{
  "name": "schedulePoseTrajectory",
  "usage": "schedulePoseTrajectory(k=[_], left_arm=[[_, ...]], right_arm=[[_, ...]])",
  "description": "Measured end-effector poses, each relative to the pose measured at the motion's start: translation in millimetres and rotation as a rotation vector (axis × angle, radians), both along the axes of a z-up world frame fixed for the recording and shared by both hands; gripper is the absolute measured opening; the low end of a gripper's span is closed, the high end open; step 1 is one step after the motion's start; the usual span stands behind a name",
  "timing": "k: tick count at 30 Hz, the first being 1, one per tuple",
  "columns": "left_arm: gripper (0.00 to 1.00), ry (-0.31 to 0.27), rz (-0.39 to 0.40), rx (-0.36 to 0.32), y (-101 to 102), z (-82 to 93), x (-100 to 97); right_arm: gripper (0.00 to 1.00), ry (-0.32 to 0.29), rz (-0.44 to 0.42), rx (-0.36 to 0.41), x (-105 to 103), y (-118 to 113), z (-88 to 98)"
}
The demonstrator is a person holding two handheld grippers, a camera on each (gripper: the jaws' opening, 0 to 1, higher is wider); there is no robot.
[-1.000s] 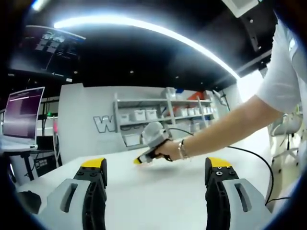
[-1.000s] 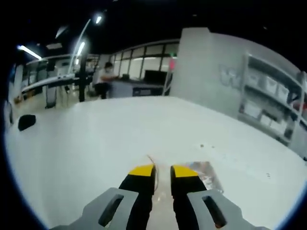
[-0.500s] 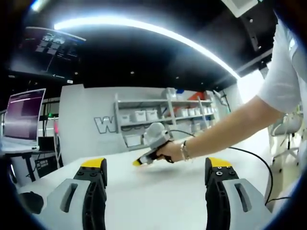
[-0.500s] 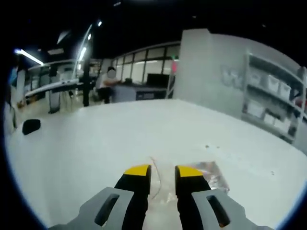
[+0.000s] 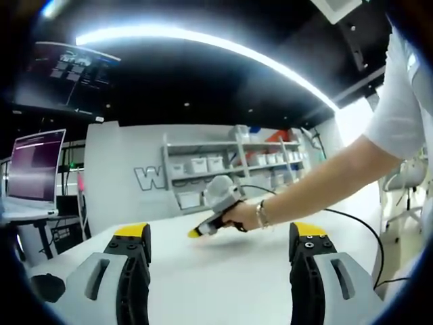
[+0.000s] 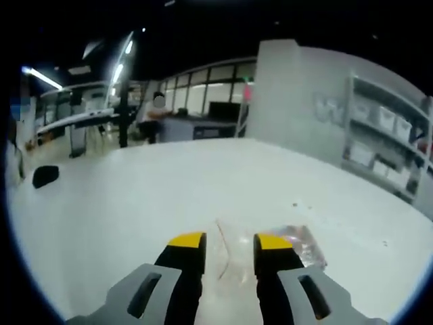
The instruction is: Open the resealable bag by pulling the two sides of the seal apart until the entire bag opening is separated and visibly accessible.
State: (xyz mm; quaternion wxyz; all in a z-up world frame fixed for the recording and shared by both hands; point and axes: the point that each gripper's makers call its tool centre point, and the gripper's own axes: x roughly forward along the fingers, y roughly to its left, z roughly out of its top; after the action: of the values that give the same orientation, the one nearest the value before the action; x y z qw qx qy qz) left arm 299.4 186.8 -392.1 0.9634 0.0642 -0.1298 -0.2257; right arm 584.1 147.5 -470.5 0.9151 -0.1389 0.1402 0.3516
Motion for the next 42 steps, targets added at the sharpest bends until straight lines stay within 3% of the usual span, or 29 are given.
schedulePoseTrajectory(k=[6,17,27,34,42], left_arm=[[0.82,-0.003,-0.002,-0.003,0,0.9,-0.6],[0.82,-0.013,-0.002,0.003,1,4.9,-3.6],[0.82,-0.018,-0.003,0.009,1,8.2,-7.0],[0.82,-0.023,0.004,0.004,2,9.8,-9.6],[0.82,-0.021,0.012,0.007,3,9.2,-12.3]], right_arm=[[0.44,-0.043,0.014,-0.031,7,3,1.6],[0.45,-0.042,0.017,-0.025,10,6,-0.6],[0.56,-0.021,0.005,-0.023,21,3,-1.8],[0.66,-0.027,-0.005,0.013,15,3,6.1],[0.71,-0.032,-0.002,0.071,6,7,13.1]])
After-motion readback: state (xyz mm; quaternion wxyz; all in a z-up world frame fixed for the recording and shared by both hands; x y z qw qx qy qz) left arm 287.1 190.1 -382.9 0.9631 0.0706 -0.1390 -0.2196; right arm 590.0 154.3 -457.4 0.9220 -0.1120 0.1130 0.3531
